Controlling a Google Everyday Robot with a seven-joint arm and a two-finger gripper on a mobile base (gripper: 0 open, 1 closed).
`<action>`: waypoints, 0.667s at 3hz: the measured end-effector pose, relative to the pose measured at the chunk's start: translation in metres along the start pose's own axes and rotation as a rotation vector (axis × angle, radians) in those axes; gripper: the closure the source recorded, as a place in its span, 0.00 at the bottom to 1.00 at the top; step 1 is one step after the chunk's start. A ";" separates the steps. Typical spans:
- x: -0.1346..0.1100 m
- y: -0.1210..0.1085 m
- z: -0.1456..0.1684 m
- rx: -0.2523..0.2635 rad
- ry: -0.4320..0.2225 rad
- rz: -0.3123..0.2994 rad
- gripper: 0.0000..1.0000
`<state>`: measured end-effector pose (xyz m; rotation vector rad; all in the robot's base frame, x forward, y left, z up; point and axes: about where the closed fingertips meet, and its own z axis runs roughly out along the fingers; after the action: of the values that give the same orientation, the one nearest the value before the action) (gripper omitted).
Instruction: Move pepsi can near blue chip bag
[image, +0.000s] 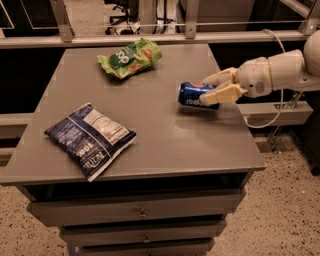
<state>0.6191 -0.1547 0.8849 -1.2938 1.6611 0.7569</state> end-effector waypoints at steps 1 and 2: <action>-0.029 0.013 0.010 0.016 -0.035 0.021 1.00; -0.063 0.045 0.047 -0.008 0.022 0.044 1.00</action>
Offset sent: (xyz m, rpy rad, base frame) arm -0.0336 0.0947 0.0556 -0.0247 0.0695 -0.0526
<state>0.5935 -0.0745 0.9193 -1.2787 1.7109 0.7787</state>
